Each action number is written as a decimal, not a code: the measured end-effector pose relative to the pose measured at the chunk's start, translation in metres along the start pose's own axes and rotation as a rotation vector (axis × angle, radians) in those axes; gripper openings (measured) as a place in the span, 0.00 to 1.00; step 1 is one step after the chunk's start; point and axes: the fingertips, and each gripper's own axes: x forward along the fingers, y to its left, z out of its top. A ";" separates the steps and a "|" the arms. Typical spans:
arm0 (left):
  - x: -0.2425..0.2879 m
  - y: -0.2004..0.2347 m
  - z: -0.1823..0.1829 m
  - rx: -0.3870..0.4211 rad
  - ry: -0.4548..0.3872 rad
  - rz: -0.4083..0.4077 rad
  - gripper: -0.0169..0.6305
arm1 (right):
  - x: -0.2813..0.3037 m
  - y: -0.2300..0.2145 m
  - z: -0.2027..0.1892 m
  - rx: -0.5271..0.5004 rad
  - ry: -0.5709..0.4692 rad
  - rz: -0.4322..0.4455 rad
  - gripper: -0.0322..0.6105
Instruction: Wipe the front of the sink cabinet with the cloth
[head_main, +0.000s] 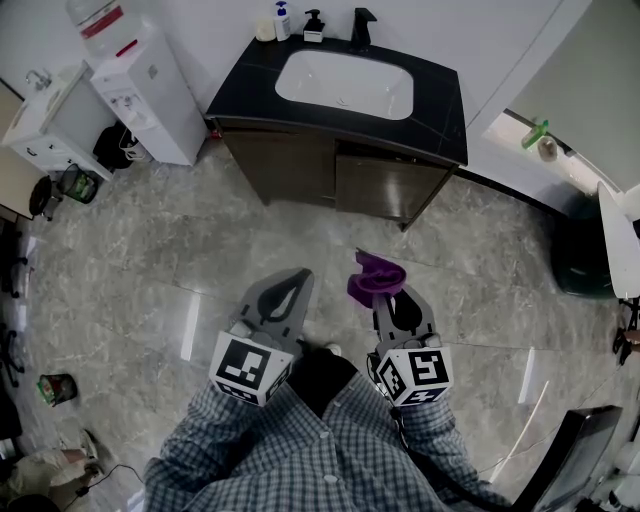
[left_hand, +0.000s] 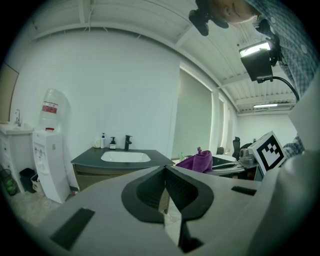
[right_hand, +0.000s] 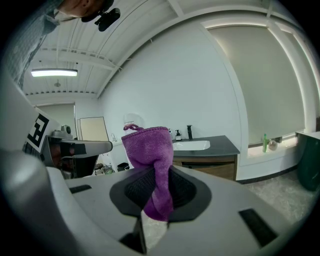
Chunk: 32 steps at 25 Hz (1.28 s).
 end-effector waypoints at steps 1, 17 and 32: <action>0.000 -0.002 -0.001 0.000 0.000 0.003 0.04 | -0.001 -0.002 -0.002 0.001 0.001 0.003 0.16; 0.013 -0.033 -0.004 -0.015 -0.015 0.028 0.04 | -0.019 -0.037 -0.011 0.022 0.008 -0.018 0.16; 0.100 0.081 -0.015 -0.063 0.018 0.016 0.04 | 0.110 -0.054 -0.015 0.032 0.065 -0.026 0.16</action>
